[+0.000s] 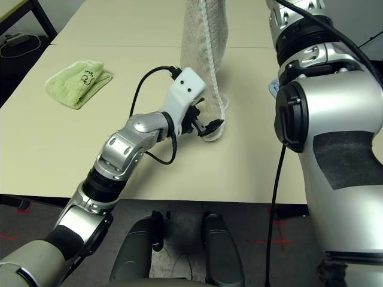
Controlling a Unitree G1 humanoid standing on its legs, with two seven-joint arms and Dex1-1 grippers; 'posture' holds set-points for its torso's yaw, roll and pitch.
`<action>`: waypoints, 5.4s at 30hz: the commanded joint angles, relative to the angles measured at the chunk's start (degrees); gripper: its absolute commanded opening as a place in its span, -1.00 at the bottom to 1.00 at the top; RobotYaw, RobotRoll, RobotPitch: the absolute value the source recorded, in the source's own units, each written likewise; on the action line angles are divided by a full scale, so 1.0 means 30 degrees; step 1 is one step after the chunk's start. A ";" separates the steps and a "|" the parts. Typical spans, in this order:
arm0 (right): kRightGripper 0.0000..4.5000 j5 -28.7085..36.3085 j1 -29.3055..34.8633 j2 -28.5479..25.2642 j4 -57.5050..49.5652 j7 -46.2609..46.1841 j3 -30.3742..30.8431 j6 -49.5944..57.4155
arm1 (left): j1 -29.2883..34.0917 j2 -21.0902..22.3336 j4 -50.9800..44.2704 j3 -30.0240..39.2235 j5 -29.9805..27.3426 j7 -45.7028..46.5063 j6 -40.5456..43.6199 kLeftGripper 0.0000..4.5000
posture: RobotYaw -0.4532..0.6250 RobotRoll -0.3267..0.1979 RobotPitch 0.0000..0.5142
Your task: Fold the towel and set it aside.
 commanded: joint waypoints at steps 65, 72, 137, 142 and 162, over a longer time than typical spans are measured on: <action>-0.98 0.0593 0.0268 -0.0634 -0.0250 0.0001 -0.0234 0.0535 | 0.0995 -0.0222 0.0211 -0.5199 0.3659 -0.0284 -0.1699 1.00 | 0.03 0.25 -0.19; -0.98 0.0595 0.0167 -0.0538 -0.0250 0.0008 -0.0232 0.0515 | 0.1599 -0.0113 0.0541 -0.5547 0.4395 0.0011 -0.1866 1.00 | 0.03 0.25 -0.19; -1.00 0.6669 1.2662 -0.6406 -0.5451 0.8560 -0.4179 -0.0285 | -0.2200 0.6226 1.0252 0.5297 0.3631 0.1594 -0.8883 -0.99 | -0.07 0.25 -0.21; -1.00 0.8945 1.5490 -0.7500 -0.8400 1.1629 -0.5107 0.2919 | -0.2873 0.6859 1.1736 0.5705 0.3006 0.0433 -0.9662 -0.99 | -0.10 0.25 -0.18; -1.00 1.3099 1.5150 -1.1079 -1.0650 1.4196 -0.7212 1.3045 | -0.7886 0.9411 1.8490 0.7436 0.0267 -0.5447 -1.2541 -0.99 | -0.19 0.25 -0.06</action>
